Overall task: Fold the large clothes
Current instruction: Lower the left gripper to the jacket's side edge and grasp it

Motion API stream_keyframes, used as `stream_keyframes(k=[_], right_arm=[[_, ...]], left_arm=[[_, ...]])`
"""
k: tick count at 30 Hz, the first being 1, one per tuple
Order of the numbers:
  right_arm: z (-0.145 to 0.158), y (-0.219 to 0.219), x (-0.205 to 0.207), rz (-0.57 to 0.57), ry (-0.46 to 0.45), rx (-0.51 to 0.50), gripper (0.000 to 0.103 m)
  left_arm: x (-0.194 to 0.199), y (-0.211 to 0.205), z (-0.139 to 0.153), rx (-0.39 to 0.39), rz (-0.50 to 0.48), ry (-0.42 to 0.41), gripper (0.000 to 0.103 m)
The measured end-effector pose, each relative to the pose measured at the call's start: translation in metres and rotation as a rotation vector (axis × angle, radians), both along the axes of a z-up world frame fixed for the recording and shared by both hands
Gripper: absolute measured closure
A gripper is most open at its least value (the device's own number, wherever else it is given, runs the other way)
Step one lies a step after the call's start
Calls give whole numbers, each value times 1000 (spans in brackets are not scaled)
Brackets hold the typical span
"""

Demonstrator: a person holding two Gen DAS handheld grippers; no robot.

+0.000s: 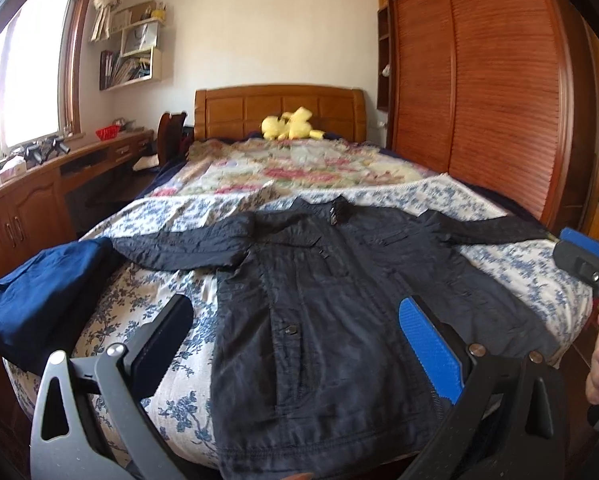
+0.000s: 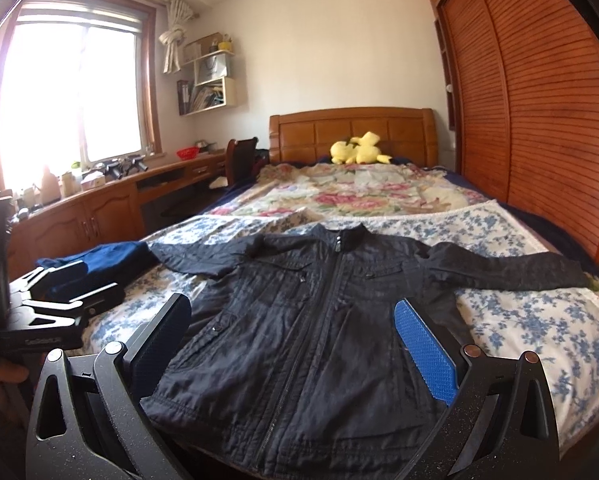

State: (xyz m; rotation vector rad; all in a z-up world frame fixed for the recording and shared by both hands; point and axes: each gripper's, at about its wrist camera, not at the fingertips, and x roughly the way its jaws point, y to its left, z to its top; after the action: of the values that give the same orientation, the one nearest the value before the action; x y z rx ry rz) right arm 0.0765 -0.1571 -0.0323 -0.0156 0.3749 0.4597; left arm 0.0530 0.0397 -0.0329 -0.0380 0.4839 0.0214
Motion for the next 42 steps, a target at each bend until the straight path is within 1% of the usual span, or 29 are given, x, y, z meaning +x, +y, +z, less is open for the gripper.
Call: stream_keyframes(k=[3, 8, 12, 14, 16, 19, 23, 27, 31, 34, 36, 38, 42], right_arm=[[-9, 9, 19, 19, 4, -7, 0], [-21, 25, 55, 84, 23, 23, 0], [-28, 35, 83, 117, 9, 28, 0], [-34, 40, 101, 135, 22, 34, 0], [-41, 47, 115, 155, 44, 38, 0], [-51, 62, 135, 180, 61, 16, 0], [-68, 88, 162, 206, 75, -11, 0], [-92, 114, 190, 217, 108, -40, 0], [-119, 126, 207, 224, 142, -79, 0], [-139, 131, 218, 236, 200, -99, 0], [-147, 133, 222, 243, 225, -107, 0], [-150, 136, 221, 237, 223, -115, 0], [-152, 136, 220, 233, 218, -121, 0]], left_arm=[[16, 10, -12, 11, 14, 34, 0], [34, 30, -30, 20, 61, 76, 0], [43, 49, -36, 2, 133, 84, 0], [51, 54, -38, -3, 142, 103, 0], [59, 59, -37, 15, 154, 113, 0], [66, 67, -33, 25, 169, 107, 0], [78, 81, -37, 16, 176, 133, 0], [98, 100, -45, 21, 176, 170, 0], [120, 122, -54, 29, 178, 195, 0], [139, 141, -62, 25, 175, 217, 0], [153, 157, -68, 6, 173, 231, 0], [167, 171, -74, -7, 173, 243, 0], [197, 195, -87, 13, 195, 259, 0]])
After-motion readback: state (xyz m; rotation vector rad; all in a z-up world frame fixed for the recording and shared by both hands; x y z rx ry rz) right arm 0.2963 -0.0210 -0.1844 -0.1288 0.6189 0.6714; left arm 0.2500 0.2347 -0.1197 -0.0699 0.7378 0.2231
